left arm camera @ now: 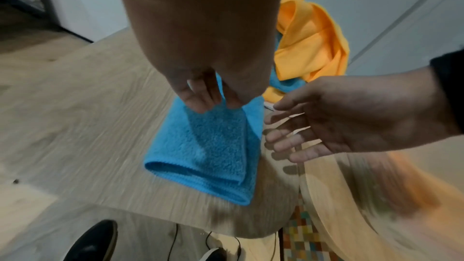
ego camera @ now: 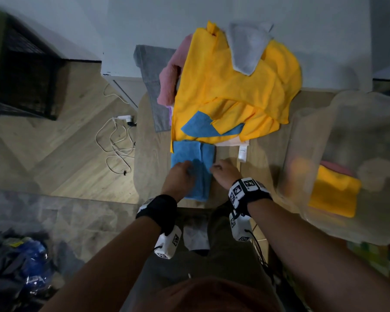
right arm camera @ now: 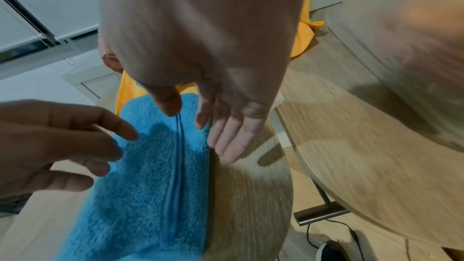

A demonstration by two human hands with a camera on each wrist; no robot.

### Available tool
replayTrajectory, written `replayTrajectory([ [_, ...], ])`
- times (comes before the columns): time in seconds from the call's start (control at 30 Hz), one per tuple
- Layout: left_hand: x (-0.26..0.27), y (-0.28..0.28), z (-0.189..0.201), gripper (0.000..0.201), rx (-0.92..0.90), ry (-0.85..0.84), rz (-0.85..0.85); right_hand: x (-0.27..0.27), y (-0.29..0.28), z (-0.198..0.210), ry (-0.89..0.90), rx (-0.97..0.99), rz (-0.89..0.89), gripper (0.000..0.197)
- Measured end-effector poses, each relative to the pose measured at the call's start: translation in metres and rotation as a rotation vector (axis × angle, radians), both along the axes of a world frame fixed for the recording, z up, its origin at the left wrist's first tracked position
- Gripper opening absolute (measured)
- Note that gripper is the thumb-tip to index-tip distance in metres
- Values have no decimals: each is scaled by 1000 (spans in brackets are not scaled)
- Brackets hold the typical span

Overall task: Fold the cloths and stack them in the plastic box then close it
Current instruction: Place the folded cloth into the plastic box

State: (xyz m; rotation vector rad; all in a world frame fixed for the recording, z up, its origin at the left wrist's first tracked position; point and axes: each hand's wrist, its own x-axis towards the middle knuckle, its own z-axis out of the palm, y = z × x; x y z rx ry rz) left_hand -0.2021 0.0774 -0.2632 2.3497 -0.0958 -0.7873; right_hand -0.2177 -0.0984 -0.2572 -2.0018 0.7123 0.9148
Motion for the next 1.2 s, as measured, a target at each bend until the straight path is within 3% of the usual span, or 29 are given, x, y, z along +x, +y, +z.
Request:
replayTrajectory([
  [0.1, -1, 14, -10, 39, 64, -105, 222, -6, 5, -5, -50, 58, -8, 43],
  [0.23, 11, 23, -21, 50, 40, 175, 295, -4, 14, -8, 14, 112, -9, 52],
  [0.33, 16, 23, -24, 49, -10, 181, 290, 0, 24, -16, 58, 127, -26, 59],
  [0.47, 16, 21, -23, 50, -20, 205, 301, 8, 32, -13, 28, 104, -35, 37],
  [0.57, 17, 23, -23, 56, -48, 228, 325, 10, 34, -6, 24, 103, -105, 33],
  [0.67, 19, 22, -21, 55, -75, 239, 332, 7, 32, -8, 53, 144, -186, 52],
  [0.8, 22, 15, -20, 56, -60, 227, 303, 0, 18, -12, 80, 61, -193, 27],
  [0.87, 24, 9, -20, 53, -35, 236, 304, -3, 14, -22, 118, 51, -196, 27],
  [0.97, 26, 5, -21, 48, -18, 308, 293, -6, 15, -31, 42, 40, -228, 45],
  [1.07, 25, 6, -18, 53, -111, 376, 232, -5, 16, -27, -60, 62, -293, 51],
  [1.2, 26, -1, 14, 57, -260, 411, 126, -2, 11, -11, -259, 142, -329, 95],
])
